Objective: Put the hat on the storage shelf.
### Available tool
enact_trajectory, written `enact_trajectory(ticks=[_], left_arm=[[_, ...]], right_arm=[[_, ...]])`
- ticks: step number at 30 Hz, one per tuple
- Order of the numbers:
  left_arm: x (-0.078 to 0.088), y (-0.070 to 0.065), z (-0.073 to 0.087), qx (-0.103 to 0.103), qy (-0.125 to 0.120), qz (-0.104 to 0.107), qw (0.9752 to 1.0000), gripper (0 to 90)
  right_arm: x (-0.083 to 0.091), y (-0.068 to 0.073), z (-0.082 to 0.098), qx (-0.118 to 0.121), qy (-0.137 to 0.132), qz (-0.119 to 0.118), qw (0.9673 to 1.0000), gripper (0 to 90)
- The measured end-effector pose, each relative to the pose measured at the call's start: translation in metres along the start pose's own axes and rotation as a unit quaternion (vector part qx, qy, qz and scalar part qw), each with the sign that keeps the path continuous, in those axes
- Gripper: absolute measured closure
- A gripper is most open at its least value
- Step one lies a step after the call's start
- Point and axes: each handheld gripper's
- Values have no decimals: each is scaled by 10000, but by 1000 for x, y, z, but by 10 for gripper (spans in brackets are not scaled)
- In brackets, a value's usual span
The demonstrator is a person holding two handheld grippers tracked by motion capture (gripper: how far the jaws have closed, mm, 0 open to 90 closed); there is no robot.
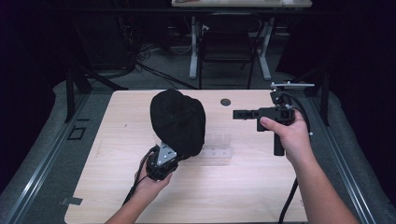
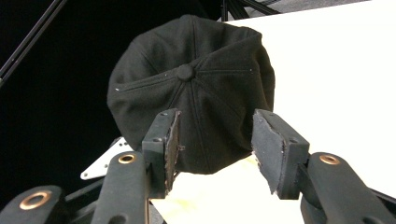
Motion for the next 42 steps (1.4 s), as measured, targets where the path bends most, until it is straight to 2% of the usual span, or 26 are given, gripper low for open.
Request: enact_trajectory(ticks=[1,5,16,21,24,28,29,31,32,34,42], left_arm=[[-2,1,2,-29,22,72,10000,830],[-2,3,8,185,-25,64,9998,826],[1,8,18,409,-37,106,9991,807],[4,10,20,550,6,74,9985,756],[7,11,22,562,67,85,9984,706],[15,15,26,678,88,52,9976,629],[17,16,28,649,64,42,9979,604],[23,18,31,768,-28,-21,9970,562],[23,18,31,768,-28,-21,9970,550],[27,20,33,777,-40,-82,9969,546],[53,40,48,1177,-205,-274,9925,517]], right_arm=[[1,-1,1,4,-2,-16,10000,503],[1,-3,3,-5,11,34,10000,501],[4,-4,6,48,-52,159,9998,496],[2,-6,9,113,-60,385,9992,496],[1,-8,12,131,-64,548,9984,497],[0,-10,15,176,-74,742,9971,496],[1,-11,17,193,-90,794,9966,496],[2,-12,18,234,-82,905,9956,496],[2,-12,18,234,-82,905,9956,496],[2,-12,21,300,-86,1079,9937,496],[1,-14,32,456,-94,1360,9896,490]])
Point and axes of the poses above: each handheld gripper's, and its own axes: x roughly backward along the jaws, z roughly out of its underside, y roughly to its left, and after that the axes turned 7 degrees about z, right-handed
